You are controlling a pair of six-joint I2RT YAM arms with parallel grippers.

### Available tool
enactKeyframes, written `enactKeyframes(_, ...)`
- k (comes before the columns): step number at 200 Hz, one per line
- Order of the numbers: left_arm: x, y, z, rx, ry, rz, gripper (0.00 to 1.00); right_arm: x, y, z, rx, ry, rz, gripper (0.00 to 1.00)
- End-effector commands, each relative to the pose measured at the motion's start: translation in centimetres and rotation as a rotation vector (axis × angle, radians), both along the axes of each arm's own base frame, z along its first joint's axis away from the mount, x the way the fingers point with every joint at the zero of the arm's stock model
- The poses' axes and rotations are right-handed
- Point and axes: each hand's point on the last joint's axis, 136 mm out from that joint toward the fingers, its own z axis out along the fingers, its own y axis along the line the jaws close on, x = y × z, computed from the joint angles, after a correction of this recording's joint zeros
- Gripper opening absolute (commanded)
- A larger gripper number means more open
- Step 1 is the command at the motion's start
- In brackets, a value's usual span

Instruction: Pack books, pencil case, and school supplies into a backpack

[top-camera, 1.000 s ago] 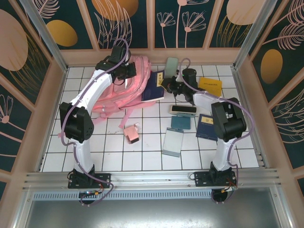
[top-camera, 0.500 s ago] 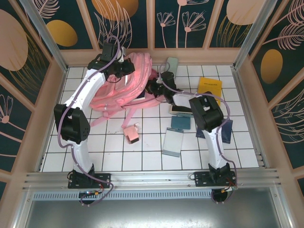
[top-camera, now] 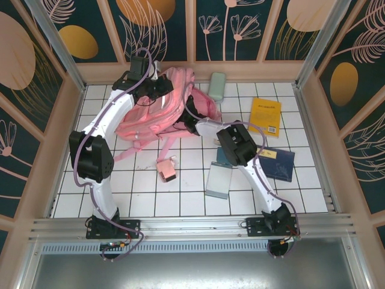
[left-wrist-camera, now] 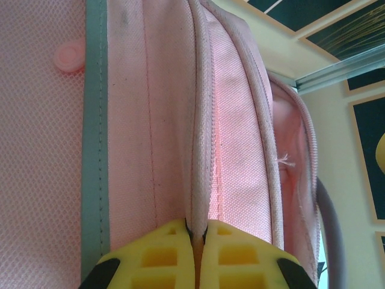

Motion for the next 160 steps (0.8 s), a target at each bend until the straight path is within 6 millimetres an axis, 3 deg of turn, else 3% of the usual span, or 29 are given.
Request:
enactKeyframes(1,-0.5,-0.6,6.8,-0.081,-0.182,-0.037,0.00,-0.7,1.9,0.1,0.003,-0.006,0.039,0.29)
enactKeyframes(41,0.0,1.6,5.7,-0.047,-0.172,0.021,0.00,-0.6,0.2,2.5,-0.023,-0.057,0.044,0.57)
enactKeyframes(81,0.3,4.1,4.2,-0.008,-0.156,0.073,0.00,-0.2,-3.5,5.3,-0.102,-0.096,0.006,0.76)
enactKeyframes(118,0.3,6.0,2.6,0.027,-0.134,0.109,0.00,-0.6,-7.1,5.9,-0.157,-0.096,-0.032,0.78)
enactKeyframes(160,0.3,6.5,-0.1,0.061,-0.096,0.132,0.00,-2.5,-12.1,6.9,-0.257,-0.107,-0.072,0.78)
